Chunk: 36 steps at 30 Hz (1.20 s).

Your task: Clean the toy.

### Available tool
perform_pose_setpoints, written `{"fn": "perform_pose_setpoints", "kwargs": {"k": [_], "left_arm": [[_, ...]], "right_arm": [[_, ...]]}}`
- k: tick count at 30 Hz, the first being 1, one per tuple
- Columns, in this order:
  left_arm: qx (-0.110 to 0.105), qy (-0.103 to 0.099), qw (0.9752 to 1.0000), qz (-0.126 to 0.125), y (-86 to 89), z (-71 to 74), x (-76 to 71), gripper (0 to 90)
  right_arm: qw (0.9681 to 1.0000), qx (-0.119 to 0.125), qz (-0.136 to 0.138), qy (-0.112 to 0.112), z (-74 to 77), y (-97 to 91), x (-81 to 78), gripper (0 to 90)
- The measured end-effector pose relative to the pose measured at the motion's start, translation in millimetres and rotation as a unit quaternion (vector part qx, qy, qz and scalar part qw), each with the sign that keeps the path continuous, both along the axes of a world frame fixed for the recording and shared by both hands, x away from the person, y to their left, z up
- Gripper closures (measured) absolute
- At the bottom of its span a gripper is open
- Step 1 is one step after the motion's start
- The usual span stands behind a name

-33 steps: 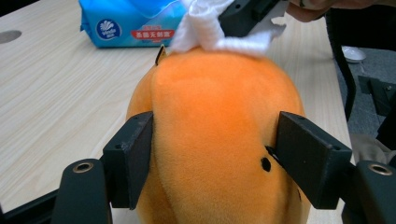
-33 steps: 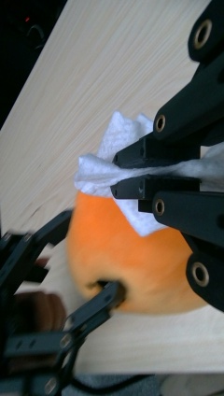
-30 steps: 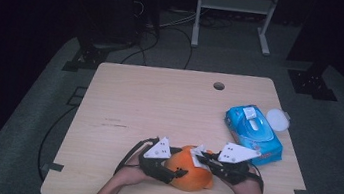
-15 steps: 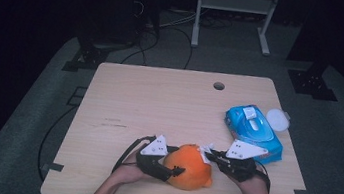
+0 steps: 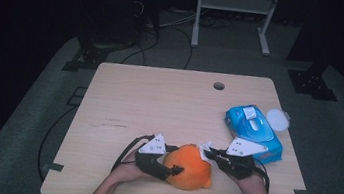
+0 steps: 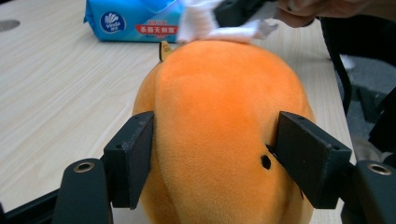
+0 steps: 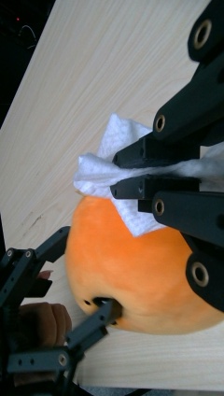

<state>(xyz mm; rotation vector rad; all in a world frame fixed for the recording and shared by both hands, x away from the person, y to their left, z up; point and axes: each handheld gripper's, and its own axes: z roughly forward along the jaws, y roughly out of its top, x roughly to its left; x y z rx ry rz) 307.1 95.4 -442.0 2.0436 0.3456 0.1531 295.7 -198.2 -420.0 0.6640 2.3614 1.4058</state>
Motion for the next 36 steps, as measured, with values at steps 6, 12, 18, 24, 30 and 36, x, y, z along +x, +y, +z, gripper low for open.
{"fn": "perform_pose_setpoints", "kwargs": {"k": [6,12,18,24,30,36], "left_arm": [[-0.006,0.028,0.9995,0.014,10.1,-4.2,10.1,30.2],[-0.011,0.033,0.9992,0.02,11.0,-5.9,12.3,30.0],[-0.014,0.029,0.9993,0.019,8.5,-6.7,13.3,31.0],[-0.017,0.031,0.9992,0.015,8.5,-7.2,14.0,31.4],[-0.018,0.032,0.9992,0.019,8.5,-7.5,15.5,31.0],[-0.021,0.04,0.9985,0.032,7.9,-7.7,17.8,30.7]], "right_arm": [[0.9999,-0.003,0.01,0.014,-5.0,-4.7,-12.7,84.8],[0.9986,-0.016,0.024,0.044,-17.4,-8.5,-32.3,84.8],[0.9995,-0.007,0.016,0.026,-6.9,-8.3,-26.7,84.8],[0.9997,0.017,-0.005,0.016,1.9,-2.9,1.5,84.8],[0.9994,0.014,-0.004,0.032,-4.0,-2.6,4.8,84.8],[0.9985,-0.021,0.015,0.048,-17.8,-11.1,-32.9,84.8]]}}
